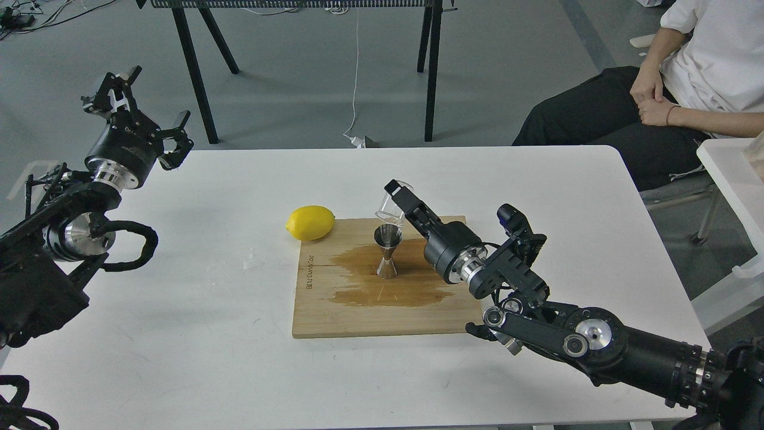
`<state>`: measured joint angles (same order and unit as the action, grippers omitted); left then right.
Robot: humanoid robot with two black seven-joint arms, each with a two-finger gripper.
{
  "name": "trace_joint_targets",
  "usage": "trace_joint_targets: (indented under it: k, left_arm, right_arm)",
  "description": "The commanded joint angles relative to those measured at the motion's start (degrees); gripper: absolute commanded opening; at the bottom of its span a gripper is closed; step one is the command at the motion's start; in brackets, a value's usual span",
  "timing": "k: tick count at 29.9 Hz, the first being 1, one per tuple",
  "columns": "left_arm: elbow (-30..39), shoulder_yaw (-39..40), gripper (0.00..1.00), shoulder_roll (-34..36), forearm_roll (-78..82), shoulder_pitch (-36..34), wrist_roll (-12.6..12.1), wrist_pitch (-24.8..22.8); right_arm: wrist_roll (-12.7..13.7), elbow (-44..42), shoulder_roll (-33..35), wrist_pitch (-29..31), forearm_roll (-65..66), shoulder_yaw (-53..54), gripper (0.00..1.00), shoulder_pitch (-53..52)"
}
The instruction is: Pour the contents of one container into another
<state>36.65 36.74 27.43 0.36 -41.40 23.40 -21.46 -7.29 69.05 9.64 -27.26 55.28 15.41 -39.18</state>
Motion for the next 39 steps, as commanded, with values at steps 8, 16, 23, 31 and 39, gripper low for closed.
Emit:
trace_joint_targets:
  k: [8, 16, 23, 31, 39]
  left_arm:
    - [0.0, 0.0, 0.99, 0.1, 0.0, 0.0, -0.1, 0.0]
    - [0.1, -0.1, 0.99, -0.1, 0.1, -0.1, -0.2, 0.3]
    - [0.2, -0.2, 0.99, -0.2, 0.1, -0.4, -0.3, 0.4]
    - [0.2, -0.1, 0.99, -0.2, 0.1, -0.2, -0.3, 0.4]
    - [0.2, -0.2, 1.00, -0.7, 0.1, -0.2, -0.2, 0.4]
  right_arm:
    - [0.9, 9.0, 4.3, 0.9, -16.3, 12.3, 0.35, 4.7]
    - [0.9, 15.7, 8.9, 3.3, -36.5, 22.4, 0.35, 12.5]
    - [4.1, 14.8, 8.8, 13.4, -51.3, 35.4, 0.35, 22.1]
    - [7.6, 3.0, 8.4, 22.9, -69.3, 43.5, 0.35, 25.6]
    - [8.6, -8.9, 5.8, 30.2, -82.2, 45.1, 0.36, 25.6]
